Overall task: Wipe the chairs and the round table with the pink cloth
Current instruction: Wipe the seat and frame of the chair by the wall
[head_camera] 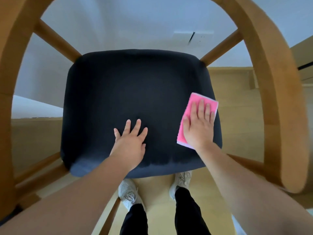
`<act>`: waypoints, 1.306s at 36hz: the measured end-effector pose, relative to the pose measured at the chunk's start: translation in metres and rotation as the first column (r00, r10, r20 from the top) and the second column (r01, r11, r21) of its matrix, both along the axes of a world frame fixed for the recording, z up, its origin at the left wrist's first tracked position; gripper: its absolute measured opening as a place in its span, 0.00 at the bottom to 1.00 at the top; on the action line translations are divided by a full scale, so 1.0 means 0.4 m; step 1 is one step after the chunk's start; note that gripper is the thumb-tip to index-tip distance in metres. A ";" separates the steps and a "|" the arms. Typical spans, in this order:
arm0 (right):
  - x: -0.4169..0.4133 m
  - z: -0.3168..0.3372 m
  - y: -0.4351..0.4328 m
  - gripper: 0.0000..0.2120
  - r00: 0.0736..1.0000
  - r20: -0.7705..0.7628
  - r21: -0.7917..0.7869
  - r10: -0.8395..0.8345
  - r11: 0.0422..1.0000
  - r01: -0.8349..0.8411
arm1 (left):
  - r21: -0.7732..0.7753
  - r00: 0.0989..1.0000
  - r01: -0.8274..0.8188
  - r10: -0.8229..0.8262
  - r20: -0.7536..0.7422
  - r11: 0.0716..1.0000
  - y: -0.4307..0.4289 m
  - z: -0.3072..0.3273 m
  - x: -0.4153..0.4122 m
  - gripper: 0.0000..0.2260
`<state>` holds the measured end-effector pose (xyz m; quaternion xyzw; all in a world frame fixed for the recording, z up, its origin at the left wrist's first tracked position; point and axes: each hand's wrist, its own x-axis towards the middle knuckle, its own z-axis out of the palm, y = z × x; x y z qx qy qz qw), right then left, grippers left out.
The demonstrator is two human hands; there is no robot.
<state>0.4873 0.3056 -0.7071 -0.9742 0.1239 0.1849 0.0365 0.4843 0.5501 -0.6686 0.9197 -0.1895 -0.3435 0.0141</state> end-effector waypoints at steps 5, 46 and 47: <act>0.223 -0.017 -0.044 0.31 0.996 0.074 -0.019 0.045 0.999 -0.043 | 0.031 1.000 0.024 -0.024 -0.012 0.999 -0.005 -0.003 0.005 0.25; -0.207 -0.004 0.072 0.34 0.911 0.075 0.046 -0.405 0.914 0.403 | -0.171 0.992 -0.095 0.107 0.060 0.981 0.148 0.043 -0.153 0.24; -0.207 -0.004 0.091 0.34 0.922 0.080 0.045 -0.379 0.925 0.376 | -0.177 0.989 -0.128 0.139 0.055 0.976 0.169 0.049 -0.167 0.23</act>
